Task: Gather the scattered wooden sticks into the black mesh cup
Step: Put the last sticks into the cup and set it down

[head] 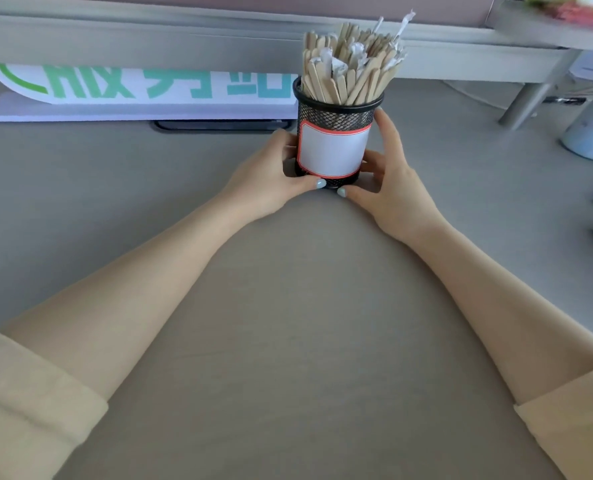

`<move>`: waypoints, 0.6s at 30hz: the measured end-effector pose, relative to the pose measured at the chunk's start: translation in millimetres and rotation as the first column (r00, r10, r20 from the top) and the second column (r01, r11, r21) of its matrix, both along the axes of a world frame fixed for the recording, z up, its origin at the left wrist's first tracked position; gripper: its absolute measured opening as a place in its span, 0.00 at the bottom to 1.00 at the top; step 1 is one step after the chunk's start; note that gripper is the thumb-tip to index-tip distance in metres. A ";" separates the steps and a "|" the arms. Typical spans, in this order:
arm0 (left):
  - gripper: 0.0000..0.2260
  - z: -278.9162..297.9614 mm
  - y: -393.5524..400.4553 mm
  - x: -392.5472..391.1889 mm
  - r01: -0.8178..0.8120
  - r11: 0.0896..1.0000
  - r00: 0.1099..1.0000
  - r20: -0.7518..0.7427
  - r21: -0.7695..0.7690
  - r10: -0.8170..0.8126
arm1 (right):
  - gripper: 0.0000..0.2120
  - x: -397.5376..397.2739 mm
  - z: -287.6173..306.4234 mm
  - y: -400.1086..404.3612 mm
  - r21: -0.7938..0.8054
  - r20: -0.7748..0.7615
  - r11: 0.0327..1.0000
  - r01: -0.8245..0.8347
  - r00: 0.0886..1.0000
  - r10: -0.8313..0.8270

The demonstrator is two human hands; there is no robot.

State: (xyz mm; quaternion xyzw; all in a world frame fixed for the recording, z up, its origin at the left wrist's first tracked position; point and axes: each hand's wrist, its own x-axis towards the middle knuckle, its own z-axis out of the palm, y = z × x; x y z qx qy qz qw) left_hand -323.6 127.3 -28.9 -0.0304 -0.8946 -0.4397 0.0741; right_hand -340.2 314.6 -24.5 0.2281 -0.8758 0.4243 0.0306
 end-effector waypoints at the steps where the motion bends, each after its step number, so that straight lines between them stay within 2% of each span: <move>1: 0.25 -0.2 1.1 -3.9 0.007 1.000 1.000 -0.004 -0.004 -0.007 | 0.45 -3.8 0.1 0.5 0.008 0.000 1.000 0.005 1.000 -0.005; 5: 0.29 -1.0 3.1 -10.1 0.011 0.999 1.000 0.014 -0.038 -0.010 | 0.45 -11.5 -1.1 1.5 0.043 -0.007 0.999 0.019 1.000 -0.019; 10: 0.26 -4.7 0.3 -12.1 0.000 0.997 1.000 0.025 -0.077 0.001 | 0.43 -10.6 -1.7 1.7 0.063 -0.014 0.998 0.030 0.999 -0.030; 15: 0.28 -5.7 -0.2 -11.4 0.006 0.997 0.999 0.037 -0.082 -0.003 | 0.42 -8.9 -0.6 1.7 0.088 -0.014 0.994 0.064 0.998 -0.063; 18: 0.31 1.6 5.7 -4.8 -0.012 0.984 0.998 0.060 -0.180 0.024 | 0.43 -3.2 0.2 1.3 0.076 0.014 0.996 0.044 0.999 -0.045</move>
